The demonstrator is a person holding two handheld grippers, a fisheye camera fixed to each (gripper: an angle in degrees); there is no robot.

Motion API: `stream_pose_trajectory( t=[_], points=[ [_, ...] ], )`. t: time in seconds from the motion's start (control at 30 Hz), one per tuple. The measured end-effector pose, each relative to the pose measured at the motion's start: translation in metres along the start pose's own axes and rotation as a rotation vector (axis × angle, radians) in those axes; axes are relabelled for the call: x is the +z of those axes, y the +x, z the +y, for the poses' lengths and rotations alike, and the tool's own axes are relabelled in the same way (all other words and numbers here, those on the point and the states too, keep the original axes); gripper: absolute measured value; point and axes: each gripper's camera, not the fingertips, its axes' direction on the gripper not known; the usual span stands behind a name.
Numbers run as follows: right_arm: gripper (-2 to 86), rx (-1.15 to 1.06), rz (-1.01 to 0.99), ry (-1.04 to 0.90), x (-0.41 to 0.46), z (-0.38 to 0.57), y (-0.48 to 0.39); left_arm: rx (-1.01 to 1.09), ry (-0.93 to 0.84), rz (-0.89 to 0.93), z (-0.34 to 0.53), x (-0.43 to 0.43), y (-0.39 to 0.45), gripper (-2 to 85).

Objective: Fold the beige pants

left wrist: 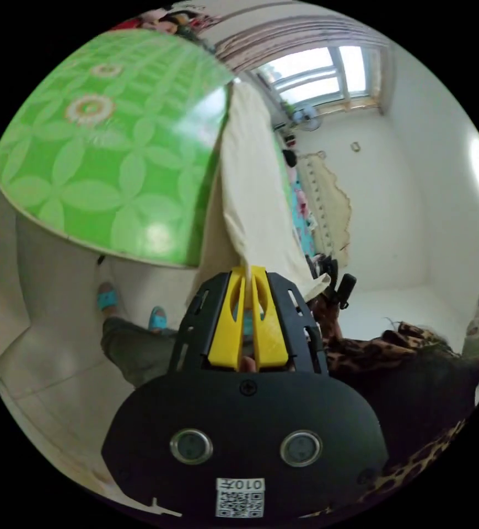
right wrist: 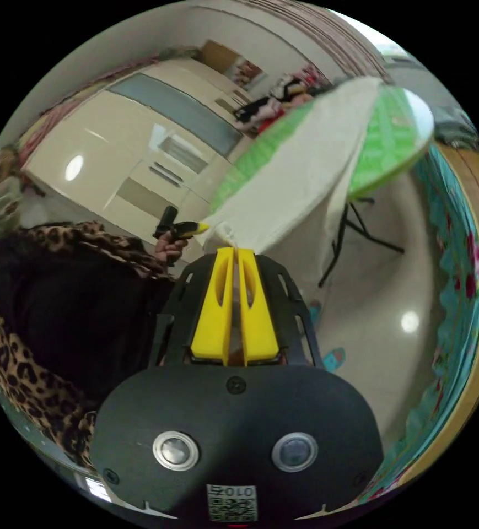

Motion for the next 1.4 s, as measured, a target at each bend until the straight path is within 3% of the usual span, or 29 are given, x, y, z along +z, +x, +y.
stream_pose_trajectory(
  t=[0.4, 0.53, 0.87, 0.97, 1.1, 1.2, 1.27, 1.33, 1.4],
  points=[
    [6.3, 0.342, 0.119, -0.034, -0.029, 0.038, 0.084, -0.088, -0.054, 0.055, 0.028, 0.004, -0.036, 0.0],
    [12.3, 0.342, 0.075, 0.089, -0.053, 0.017, 0.095, -0.145, -0.039, 0.065, 0.043, 0.006, -0.044, -0.2],
    [15.1, 0.316, 0.019, -0.011, -0.037, -0.038, 0.134, -0.136, 0.015, 0.028, 0.038, -0.011, -0.021, -0.3],
    [13.2, 0.309, -0.007, -0.026, -0.03, -0.04, 0.137, -0.141, 0.009, 0.032, 0.033, -0.001, -0.02, -0.3],
    [3.7, 0.265, -0.056, -0.052, -0.037, -0.04, 0.136, -0.128, -0.043, 0.016, 0.027, 0.014, -0.013, -0.3],
    [3.3, 0.222, -0.042, -0.017, -0.069, -0.029, 0.122, -0.117, -0.068, -0.02, 0.026, 0.014, -0.006, -0.3],
    [4.6, 0.241, -0.029, 0.024, -0.092, -0.015, 0.121, -0.123, -0.056, -0.027, 0.028, 0.008, -0.006, -0.3],
    [14.7, 0.304, -0.061, 0.057, -0.108, -0.003, 0.135, -0.139, -0.036, -0.008, 0.031, 0.005, -0.01, -0.3],
    [15.4, 0.332, -0.051, 0.046, -0.111, -0.004, 0.146, -0.165, -0.02, 0.024, 0.033, 0.004, -0.015, -0.3]
  ],
)
